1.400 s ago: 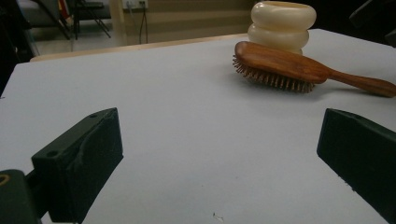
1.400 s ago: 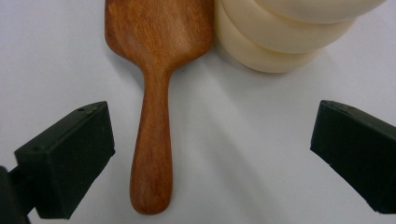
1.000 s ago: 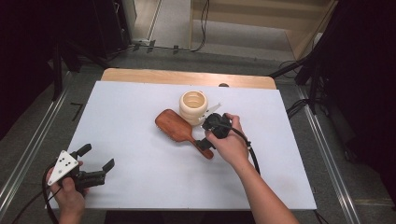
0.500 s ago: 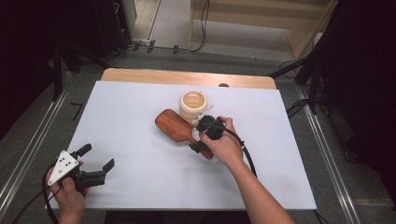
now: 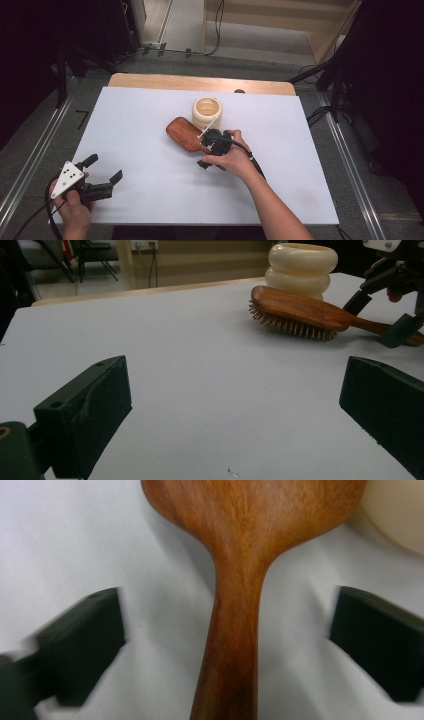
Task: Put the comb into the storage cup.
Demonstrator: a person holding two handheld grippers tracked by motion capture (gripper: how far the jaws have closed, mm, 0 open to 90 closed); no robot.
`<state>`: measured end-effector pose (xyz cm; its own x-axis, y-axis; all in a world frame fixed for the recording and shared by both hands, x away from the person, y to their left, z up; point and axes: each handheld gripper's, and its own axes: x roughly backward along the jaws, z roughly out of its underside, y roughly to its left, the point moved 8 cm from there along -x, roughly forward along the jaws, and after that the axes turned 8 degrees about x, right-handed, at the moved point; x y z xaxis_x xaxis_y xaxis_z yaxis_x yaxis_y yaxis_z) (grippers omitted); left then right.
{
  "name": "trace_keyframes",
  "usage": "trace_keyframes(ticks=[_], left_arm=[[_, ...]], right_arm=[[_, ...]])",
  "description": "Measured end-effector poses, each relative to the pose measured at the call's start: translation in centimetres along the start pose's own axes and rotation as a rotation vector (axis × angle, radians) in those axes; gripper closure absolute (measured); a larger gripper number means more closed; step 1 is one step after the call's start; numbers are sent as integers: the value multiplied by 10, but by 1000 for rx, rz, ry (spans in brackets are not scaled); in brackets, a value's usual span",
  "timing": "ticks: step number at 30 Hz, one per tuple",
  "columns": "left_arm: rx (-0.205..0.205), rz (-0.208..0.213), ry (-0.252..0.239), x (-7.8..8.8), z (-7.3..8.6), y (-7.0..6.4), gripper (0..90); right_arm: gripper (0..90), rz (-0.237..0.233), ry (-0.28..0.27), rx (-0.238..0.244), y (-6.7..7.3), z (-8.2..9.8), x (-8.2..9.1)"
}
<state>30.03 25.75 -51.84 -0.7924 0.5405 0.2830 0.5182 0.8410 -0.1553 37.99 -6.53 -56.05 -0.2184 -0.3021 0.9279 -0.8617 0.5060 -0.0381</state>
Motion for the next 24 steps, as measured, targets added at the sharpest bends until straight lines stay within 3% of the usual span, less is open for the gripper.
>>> trace_keyframes(ticks=[2,13,24], left_arm=[[0,0,0,0,0,0,3],[3,2,-3,0,0,0,3],[2,3,0,0,0,0,3]], right_arm=[[143,2,-25,-22,0,-2,1],[380,13,-22,-25,1,-6,-2],[560,23,-25,-38,-3,-7,-1]])
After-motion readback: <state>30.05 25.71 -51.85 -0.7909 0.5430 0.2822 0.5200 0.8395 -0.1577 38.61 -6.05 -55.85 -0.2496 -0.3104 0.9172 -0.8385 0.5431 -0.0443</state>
